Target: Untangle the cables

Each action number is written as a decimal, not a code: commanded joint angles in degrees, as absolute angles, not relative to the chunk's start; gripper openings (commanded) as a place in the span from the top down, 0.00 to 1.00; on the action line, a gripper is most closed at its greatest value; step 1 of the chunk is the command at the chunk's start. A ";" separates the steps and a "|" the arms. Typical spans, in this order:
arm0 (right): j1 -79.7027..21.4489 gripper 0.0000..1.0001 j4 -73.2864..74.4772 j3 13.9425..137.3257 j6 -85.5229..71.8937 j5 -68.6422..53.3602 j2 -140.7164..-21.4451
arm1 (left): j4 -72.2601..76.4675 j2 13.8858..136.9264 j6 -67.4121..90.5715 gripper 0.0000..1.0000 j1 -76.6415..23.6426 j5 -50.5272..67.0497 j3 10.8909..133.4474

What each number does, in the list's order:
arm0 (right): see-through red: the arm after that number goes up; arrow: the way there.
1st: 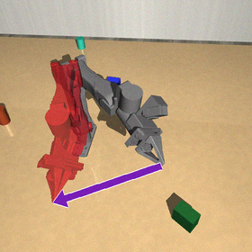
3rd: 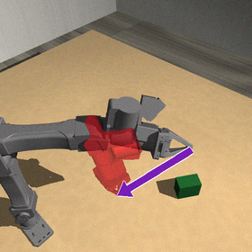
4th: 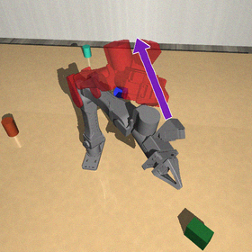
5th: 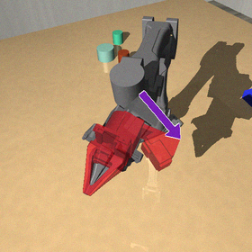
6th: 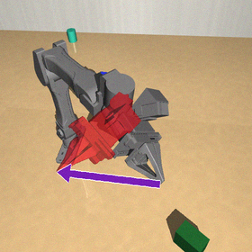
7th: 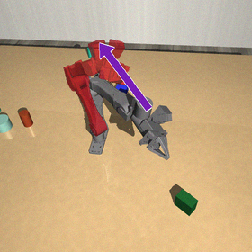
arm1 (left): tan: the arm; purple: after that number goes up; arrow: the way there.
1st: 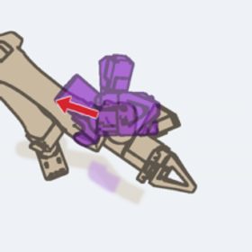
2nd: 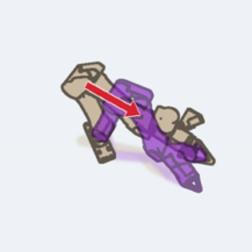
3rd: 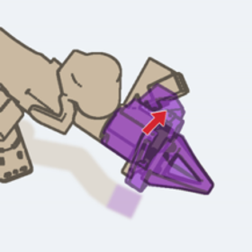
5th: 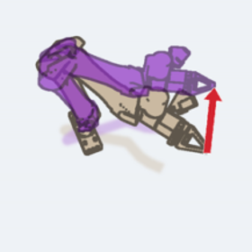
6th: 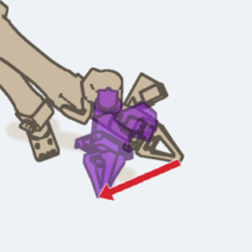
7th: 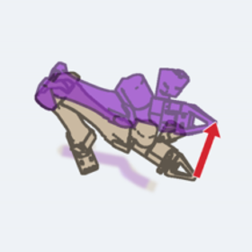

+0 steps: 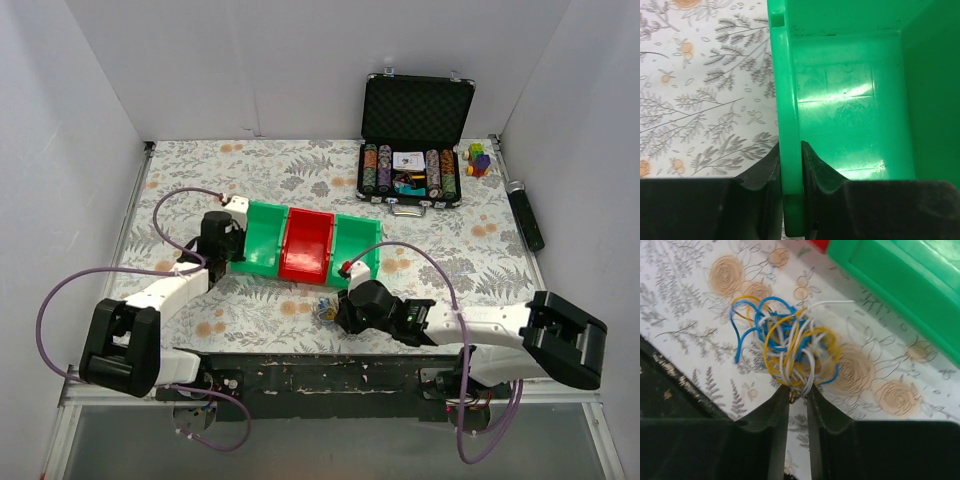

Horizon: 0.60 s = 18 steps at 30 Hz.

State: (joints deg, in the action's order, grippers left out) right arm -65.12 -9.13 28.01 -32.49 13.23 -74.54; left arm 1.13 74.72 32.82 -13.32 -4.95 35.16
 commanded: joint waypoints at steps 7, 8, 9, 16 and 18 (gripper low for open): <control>-73.12 0.84 -0.09 25.05 -38.40 17.76 -61.27 | -2.02 73.83 38.23 1.00 -19.16 -6.42 33.84; -73.21 0.81 -0.09 24.70 -38.50 17.67 -60.74 | -1.93 74.09 38.49 1.00 -19.25 -6.33 33.66; -73.21 0.78 -0.09 24.61 -38.50 17.40 -60.47 | -2.11 74.61 38.50 0.99 -19.25 -6.07 33.66; -73.30 0.38 3.43 28.47 -36.57 15.65 -65.12 | -4.66 77.43 40.52 0.74 -19.34 -3.00 35.42; -73.30 0.33 3.95 30.23 -36.21 14.86 -66.09 | -6.14 77.26 40.69 0.65 -19.34 -2.03 36.38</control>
State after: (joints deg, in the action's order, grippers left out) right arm -72.88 2.83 25.76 -37.17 15.97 -64.60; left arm -3.07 77.62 39.99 -19.00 -4.19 34.11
